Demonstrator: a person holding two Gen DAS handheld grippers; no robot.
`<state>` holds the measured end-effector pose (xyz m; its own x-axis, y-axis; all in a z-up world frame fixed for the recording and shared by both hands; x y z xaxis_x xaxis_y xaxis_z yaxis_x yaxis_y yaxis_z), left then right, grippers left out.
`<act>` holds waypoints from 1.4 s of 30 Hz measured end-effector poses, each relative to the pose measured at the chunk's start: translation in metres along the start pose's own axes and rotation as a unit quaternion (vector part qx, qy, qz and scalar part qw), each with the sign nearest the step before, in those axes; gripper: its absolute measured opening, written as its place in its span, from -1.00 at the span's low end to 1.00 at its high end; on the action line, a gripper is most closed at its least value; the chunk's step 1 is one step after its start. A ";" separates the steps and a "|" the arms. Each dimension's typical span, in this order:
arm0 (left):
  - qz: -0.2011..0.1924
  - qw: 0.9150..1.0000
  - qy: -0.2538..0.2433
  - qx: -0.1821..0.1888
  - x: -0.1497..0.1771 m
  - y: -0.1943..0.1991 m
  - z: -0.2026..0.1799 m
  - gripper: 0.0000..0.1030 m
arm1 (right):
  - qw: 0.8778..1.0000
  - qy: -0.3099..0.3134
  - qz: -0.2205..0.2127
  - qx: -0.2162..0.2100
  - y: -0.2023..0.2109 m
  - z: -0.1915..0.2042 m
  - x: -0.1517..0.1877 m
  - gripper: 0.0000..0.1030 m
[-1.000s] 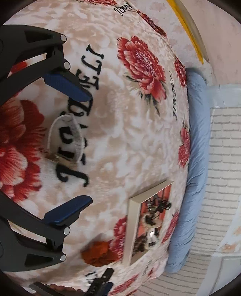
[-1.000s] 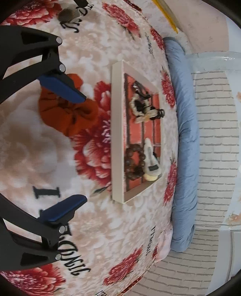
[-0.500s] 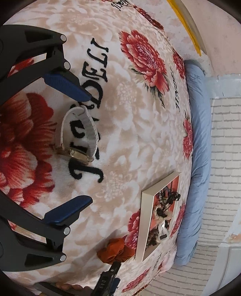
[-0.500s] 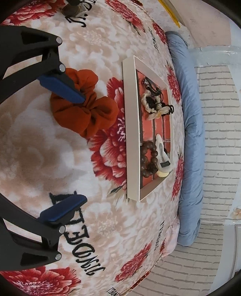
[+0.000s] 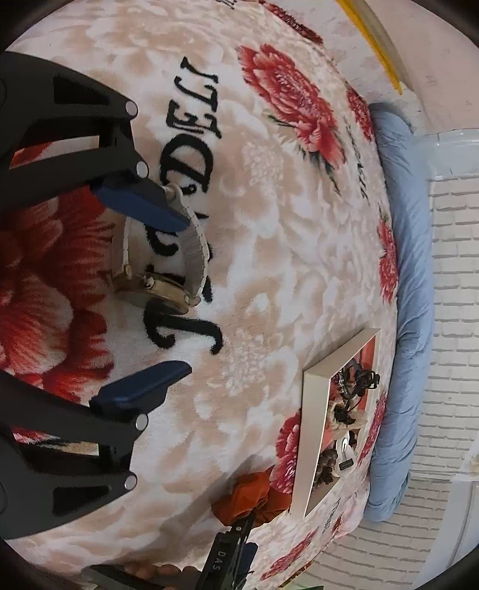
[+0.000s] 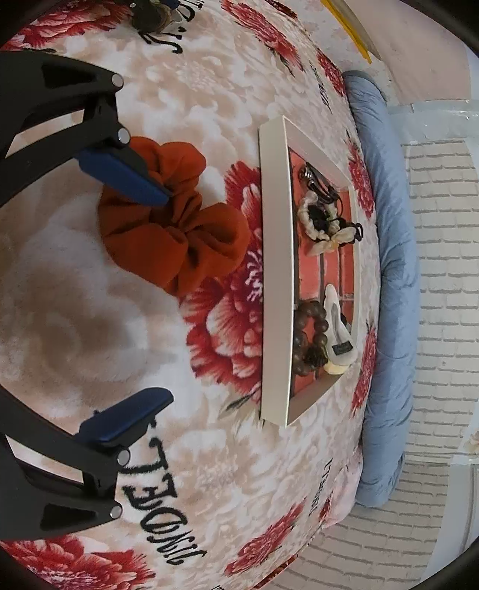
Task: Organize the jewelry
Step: 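Grasp the white-band watch with the left tool while the right tool grasps the orange scrunchie, then carry the watch and orange scrunchie into the tray and open both tools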
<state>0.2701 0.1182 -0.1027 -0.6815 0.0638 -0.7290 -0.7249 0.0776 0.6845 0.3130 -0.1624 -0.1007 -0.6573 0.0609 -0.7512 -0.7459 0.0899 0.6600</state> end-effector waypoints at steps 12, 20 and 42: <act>0.035 0.999 0.018 0.004 0.006 -0.018 0.006 -0.17 | 0.999 0.015 0.039 -0.027 -0.020 0.015 0.005 0.01; 0.034 0.999 0.021 0.008 0.006 -0.018 0.007 -0.48 | 0.998 0.028 0.036 -0.038 -0.018 0.023 0.005 -0.34; 0.026 0.999 0.008 -0.046 -0.003 -0.014 0.006 -0.75 | 0.997 0.028 -0.017 -0.072 0.006 -0.001 -0.028 -0.72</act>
<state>0.2834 0.1228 -0.1103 -0.7195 0.0493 -0.6927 -0.6941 -0.0181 0.7197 0.3273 -0.1644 -0.0757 -0.6333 0.0036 -0.7739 -0.7729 -0.0535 0.6323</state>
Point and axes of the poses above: each gripper's, at about its wrist camera, not at the fingertips, and y roughly against the way its jaws point, z to its left, x to its underside, the point moved 5 cm from there along -y, roughly the way its jaws point, and after that the axes turned 5 degrees about -z, right-handed, at the moved point
